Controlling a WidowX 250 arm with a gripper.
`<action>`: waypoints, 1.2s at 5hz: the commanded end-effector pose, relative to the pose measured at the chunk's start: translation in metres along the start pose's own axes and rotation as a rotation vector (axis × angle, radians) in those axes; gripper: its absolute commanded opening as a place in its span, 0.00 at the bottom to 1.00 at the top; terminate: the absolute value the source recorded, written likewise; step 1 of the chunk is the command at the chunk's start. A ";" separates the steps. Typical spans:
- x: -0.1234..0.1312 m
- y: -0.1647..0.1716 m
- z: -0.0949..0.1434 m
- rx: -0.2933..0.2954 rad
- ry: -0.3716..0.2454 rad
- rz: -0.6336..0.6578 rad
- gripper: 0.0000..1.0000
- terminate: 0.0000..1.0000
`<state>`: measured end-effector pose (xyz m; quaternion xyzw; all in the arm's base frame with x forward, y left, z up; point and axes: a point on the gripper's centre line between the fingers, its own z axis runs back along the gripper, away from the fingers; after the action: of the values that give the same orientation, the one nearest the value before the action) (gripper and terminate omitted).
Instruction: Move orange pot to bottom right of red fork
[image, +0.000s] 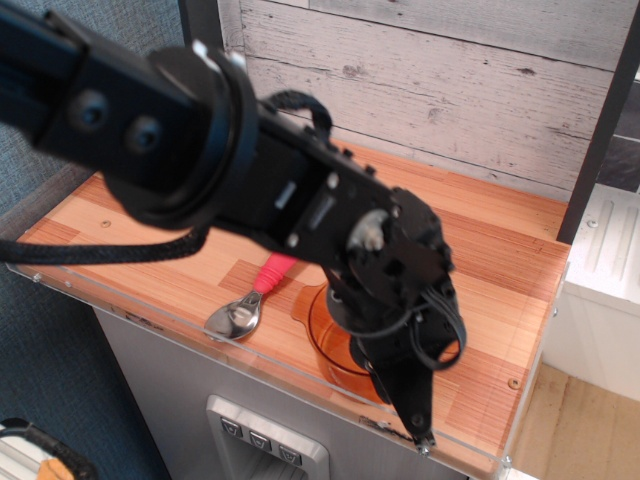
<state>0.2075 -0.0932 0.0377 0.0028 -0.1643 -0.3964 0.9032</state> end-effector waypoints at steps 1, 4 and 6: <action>-0.008 -0.008 0.002 0.009 0.000 0.017 1.00 0.00; -0.004 0.007 0.023 0.046 -0.004 0.071 1.00 0.00; 0.000 0.026 0.051 0.064 -0.026 0.159 1.00 0.00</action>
<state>0.2168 -0.0686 0.0813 0.0121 -0.1672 -0.3167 0.9336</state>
